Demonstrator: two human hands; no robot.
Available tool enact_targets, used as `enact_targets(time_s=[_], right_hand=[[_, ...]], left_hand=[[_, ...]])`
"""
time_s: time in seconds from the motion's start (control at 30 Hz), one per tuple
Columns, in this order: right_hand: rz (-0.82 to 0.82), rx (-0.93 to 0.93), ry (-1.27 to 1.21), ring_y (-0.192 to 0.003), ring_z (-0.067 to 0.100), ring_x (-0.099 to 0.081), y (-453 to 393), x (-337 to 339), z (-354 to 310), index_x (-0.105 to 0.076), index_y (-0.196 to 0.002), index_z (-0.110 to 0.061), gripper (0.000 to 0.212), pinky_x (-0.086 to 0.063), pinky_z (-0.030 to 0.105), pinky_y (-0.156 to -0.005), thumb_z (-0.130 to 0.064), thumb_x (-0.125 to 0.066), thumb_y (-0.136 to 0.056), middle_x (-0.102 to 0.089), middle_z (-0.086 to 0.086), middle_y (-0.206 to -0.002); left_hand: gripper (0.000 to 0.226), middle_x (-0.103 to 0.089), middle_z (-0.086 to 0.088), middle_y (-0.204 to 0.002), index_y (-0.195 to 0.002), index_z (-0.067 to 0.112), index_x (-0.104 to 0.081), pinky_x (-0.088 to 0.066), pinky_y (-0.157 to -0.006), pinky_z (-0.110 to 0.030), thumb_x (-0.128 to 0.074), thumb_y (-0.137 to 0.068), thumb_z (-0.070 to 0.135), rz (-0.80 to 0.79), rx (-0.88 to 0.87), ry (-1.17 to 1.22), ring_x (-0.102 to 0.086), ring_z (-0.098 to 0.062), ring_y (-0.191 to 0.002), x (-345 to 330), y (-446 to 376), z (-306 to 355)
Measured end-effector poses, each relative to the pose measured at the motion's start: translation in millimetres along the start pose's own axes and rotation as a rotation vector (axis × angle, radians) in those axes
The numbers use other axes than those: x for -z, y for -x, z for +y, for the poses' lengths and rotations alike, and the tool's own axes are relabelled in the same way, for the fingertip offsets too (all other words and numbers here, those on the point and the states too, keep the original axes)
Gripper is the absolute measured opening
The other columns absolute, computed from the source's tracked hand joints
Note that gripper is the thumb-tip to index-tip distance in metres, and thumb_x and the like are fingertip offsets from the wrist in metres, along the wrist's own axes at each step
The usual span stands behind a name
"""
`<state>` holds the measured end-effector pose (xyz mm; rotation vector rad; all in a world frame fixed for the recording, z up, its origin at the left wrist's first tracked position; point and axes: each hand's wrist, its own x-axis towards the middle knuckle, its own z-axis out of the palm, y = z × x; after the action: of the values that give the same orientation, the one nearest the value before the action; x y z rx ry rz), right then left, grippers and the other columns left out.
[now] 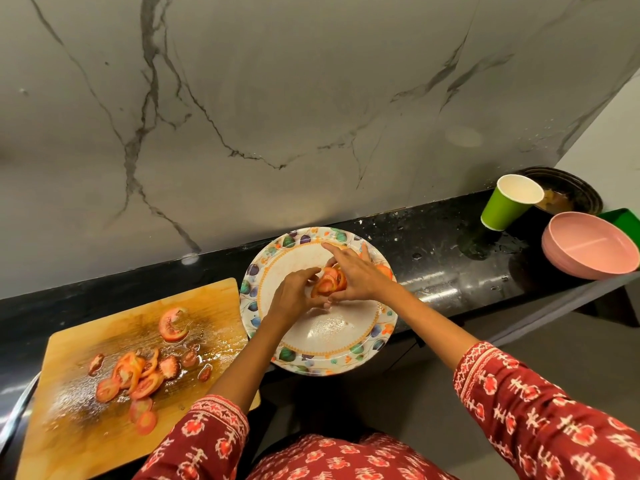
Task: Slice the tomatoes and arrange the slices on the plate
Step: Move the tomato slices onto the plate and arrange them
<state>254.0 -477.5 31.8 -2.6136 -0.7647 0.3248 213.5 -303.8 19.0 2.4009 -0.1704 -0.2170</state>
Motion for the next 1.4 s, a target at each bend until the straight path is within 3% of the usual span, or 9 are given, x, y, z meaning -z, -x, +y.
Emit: enact_targets(time_s=[0.23, 0.57, 0.77, 0.9, 1.27, 1.4], right_hand=[[0.052, 0.002, -0.001, -0.132, 0.020, -0.035, 1, -1, -6, -0.003, -0.150, -0.019, 0.100, 0.014, 0.054, -0.111, -0.038, -0.070, -0.078, -0.053, 0.000, -0.127], [0.103, 0.022, 0.067, -0.130, 0.019, -0.040, 4, 0, -2, -0.003, -0.150, -0.016, 0.102, 0.011, 0.060, -0.111, -0.050, -0.066, -0.077, -0.058, -0.003, -0.125], [0.060, 0.024, 0.063, -0.134, 0.019, -0.035, 5, 3, -1, 0.000, -0.150, -0.016, 0.103, 0.014, 0.060, -0.110, -0.048, -0.066, -0.078, -0.054, -0.002, -0.131], [0.074, 0.005, 0.071, -0.132, 0.020, -0.036, 4, -1, -4, -0.002, -0.150, -0.017, 0.101, 0.011, 0.058, -0.111, -0.046, -0.067, -0.079, -0.053, 0.001, -0.130], [0.078, -0.026, -0.052, -0.136, 0.021, -0.031, 14, 11, 11, 0.000, -0.149, -0.016, 0.109, 0.009, 0.057, -0.112, -0.044, -0.074, -0.074, -0.050, 0.000, -0.133], [0.063, -0.059, -0.085, -0.135, 0.022, -0.032, 15, 9, 12, 0.000, -0.149, -0.018, 0.110, 0.006, 0.056, -0.114, -0.041, -0.075, -0.073, -0.050, 0.001, -0.133]], left_hand=[[0.060, -0.063, -0.014, -0.117, -0.131, 0.008, -0.049, -0.047, -0.087, -0.026, -0.073, -0.077, 0.016, 0.083, -0.032, 0.034, -0.061, -0.022, -0.098, -4, 7, 2], [0.053, -0.063, -0.015, -0.116, -0.130, 0.007, -0.051, -0.048, -0.086, -0.028, -0.066, -0.083, 0.027, 0.161, 0.050, 0.081, -0.062, -0.023, -0.098, -3, 6, 2], [0.068, -0.058, -0.014, -0.123, -0.133, 0.008, -0.047, -0.048, -0.092, -0.033, -0.077, -0.073, 0.016, 0.039, 0.014, 0.020, -0.057, -0.025, -0.106, -3, 7, -2], [0.060, -0.059, -0.016, -0.121, -0.133, 0.006, -0.046, -0.049, -0.093, -0.033, -0.071, -0.078, 0.010, 0.054, -0.020, 0.025, -0.059, -0.026, -0.105, -2, 6, -3], [0.067, -0.056, -0.012, -0.126, -0.135, 0.011, -0.045, -0.046, -0.089, -0.025, -0.075, -0.075, 0.010, 0.032, -0.024, 0.048, -0.056, -0.022, -0.108, -3, 0, -1], [0.073, -0.051, -0.011, -0.132, -0.137, 0.013, -0.041, -0.047, -0.094, -0.032, -0.077, -0.073, 0.019, 0.006, -0.004, 0.038, -0.053, -0.024, -0.114, -4, -5, 3]])
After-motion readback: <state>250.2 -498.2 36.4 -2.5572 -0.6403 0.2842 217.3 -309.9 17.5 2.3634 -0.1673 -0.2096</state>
